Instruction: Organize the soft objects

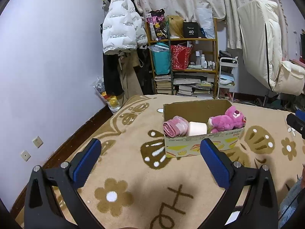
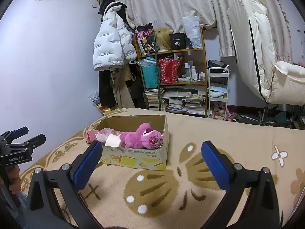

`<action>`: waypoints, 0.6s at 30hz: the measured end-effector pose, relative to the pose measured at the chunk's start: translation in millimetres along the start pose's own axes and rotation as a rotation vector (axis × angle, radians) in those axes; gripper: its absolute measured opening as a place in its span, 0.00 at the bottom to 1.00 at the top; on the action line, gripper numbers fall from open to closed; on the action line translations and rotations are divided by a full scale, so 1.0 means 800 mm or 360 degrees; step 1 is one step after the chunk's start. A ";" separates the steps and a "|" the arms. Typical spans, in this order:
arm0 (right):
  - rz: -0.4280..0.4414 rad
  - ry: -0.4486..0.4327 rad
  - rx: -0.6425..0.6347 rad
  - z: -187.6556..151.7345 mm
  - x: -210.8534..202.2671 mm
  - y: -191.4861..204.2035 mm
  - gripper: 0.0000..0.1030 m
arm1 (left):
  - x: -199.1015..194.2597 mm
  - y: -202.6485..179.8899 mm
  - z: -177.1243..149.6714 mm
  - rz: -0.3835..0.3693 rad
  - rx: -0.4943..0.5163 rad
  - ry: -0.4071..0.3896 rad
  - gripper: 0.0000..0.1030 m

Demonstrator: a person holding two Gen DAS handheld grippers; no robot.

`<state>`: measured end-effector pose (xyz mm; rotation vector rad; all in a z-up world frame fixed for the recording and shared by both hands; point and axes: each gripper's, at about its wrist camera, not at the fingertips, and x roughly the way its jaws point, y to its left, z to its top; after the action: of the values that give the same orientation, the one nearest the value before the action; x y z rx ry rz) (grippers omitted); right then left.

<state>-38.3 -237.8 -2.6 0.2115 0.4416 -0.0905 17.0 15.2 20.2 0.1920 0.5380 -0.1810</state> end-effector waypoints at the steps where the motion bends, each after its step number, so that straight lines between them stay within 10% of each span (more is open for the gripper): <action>1: 0.0000 -0.0001 0.0001 0.000 0.000 0.000 1.00 | 0.001 0.000 0.000 -0.0003 -0.0003 0.0001 0.99; 18: -0.0004 0.0004 0.0000 -0.001 0.001 -0.001 1.00 | -0.002 -0.007 -0.003 -0.0021 0.0038 -0.0003 0.99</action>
<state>-38.1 -238.2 -3.4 0.2109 0.4446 -0.0924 13.2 10.8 18.7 0.2112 0.5357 -0.2005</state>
